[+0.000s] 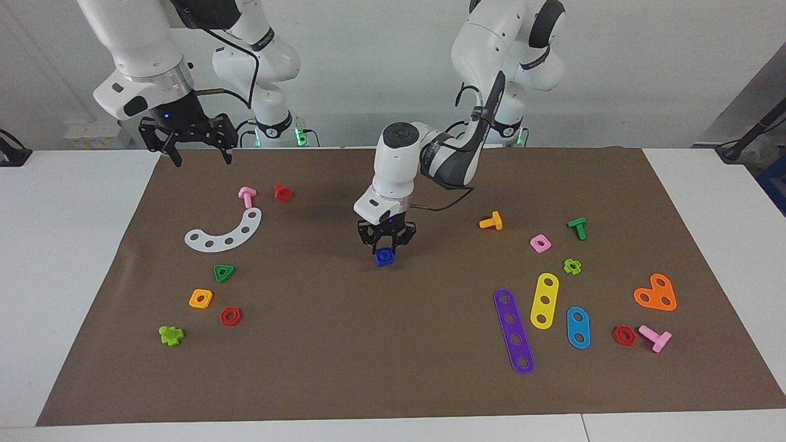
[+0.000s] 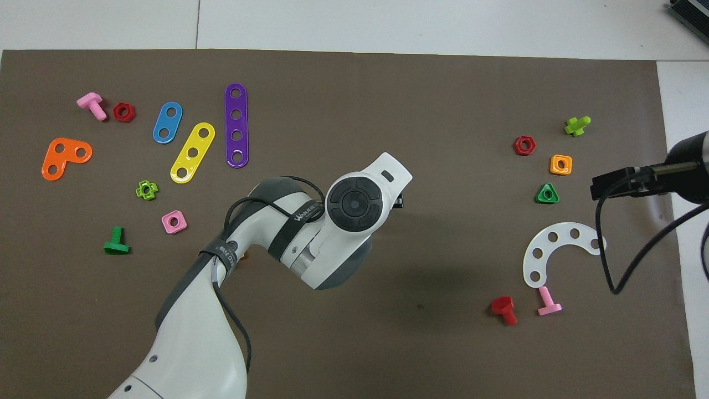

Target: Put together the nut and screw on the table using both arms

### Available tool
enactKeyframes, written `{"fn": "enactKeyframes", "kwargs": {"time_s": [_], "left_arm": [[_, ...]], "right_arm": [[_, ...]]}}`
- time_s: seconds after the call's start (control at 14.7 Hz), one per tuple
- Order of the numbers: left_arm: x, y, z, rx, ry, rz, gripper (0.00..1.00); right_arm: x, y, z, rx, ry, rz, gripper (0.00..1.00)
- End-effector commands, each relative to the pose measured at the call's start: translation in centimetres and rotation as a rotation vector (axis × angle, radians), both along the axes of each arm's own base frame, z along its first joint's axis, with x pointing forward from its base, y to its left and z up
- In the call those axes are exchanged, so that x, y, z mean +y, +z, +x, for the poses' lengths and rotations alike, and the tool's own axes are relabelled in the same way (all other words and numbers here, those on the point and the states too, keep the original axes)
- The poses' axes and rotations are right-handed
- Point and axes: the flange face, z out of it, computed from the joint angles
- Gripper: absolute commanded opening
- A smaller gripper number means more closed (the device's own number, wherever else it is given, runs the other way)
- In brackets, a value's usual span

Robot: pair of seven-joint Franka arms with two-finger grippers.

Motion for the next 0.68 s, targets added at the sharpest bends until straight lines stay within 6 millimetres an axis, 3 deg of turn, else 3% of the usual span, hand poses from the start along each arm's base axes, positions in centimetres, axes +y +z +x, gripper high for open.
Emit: {"fn": "enactKeyframes", "kwargs": {"time_s": [0.0, 0.34, 0.61], "left_arm": [[0.9, -1.9, -0.7, 0.0, -0.023, 0.06, 0.1], [1.2, -2.3, -1.6, 0.05, -0.025, 0.11, 0.1], [1.1, -1.2, -0.5, 0.042, -0.004, 0.079, 0.1]], "right_arm": [[-0.2, -0.1, -0.4, 0.014, -0.006, 0.024, 1.0], [-0.2, -0.1, -0.4, 0.015, -0.006, 0.024, 1.0], [-0.2, -0.1, -0.5, 0.017, -0.006, 0.024, 1.0]]}}
